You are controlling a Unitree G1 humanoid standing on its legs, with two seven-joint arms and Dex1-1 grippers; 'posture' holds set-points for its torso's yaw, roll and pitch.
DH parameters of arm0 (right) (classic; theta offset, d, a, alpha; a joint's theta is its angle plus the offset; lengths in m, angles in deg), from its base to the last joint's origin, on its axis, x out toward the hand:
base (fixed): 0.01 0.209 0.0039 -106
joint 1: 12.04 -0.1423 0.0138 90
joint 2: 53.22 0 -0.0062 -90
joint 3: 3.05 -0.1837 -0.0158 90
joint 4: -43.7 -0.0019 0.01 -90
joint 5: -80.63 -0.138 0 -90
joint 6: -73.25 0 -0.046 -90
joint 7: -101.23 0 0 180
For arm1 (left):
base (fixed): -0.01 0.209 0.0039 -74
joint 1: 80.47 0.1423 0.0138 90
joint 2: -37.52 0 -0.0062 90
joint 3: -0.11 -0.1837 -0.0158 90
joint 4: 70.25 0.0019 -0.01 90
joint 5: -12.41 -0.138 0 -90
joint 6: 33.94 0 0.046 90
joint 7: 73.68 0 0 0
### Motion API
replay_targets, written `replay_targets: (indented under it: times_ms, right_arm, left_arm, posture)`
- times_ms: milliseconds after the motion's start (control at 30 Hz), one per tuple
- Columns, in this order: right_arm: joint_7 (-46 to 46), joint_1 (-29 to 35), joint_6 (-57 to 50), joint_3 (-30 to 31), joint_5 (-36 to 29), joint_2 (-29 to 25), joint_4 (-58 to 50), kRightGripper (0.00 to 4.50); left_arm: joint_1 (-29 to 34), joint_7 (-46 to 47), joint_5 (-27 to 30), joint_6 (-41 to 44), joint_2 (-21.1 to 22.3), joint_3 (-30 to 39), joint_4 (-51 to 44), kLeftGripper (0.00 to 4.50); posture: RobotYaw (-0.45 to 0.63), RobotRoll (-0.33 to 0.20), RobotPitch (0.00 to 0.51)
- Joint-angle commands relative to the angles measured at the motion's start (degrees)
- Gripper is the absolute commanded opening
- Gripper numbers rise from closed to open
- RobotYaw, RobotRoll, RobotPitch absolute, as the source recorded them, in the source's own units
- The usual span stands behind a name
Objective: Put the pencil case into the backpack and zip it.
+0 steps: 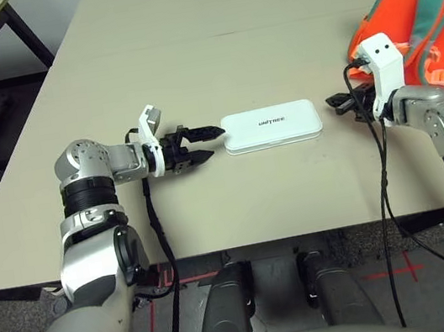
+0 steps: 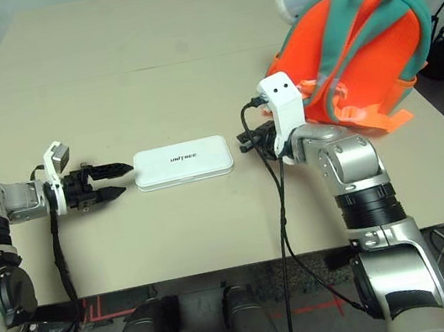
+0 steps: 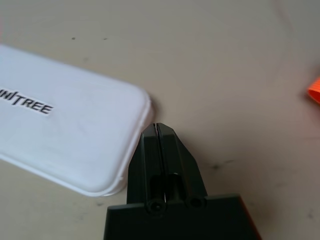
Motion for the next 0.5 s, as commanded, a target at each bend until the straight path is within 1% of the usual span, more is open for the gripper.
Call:
replay_targets:
  times_ms: [33, 200, 500]
  right_arm:
    - [0.1, 1.5, -2.5, 1.1, 0.7, -0.2, -2.8, 0.02]
    - [1.1, 3.0, -5.8, 1.3, 1.4, -0.2, -5.6, 0.02]
    - [2.3, 3.1, -4.6, 2.1, 3.9, 0.3, -4.6, 0.02]
  left_arm:
    - [0.1, 0.2, -3.2, -2.6, -0.9, -2.6, 4.6, 4.5]
    - [-2.2, -3.2, -4.5, -4.7, -0.9, -5.1, 8.0, 4.5]
    - [-5.9, -10.0, -7.1, -7.2, -1.8, -9.6, 12.5, 4.5]
  posture:
    - [0.13, 0.0, 0.175]
    - [0.12, 0.0, 0.179]
    - [0.11, 0.0, 0.188]
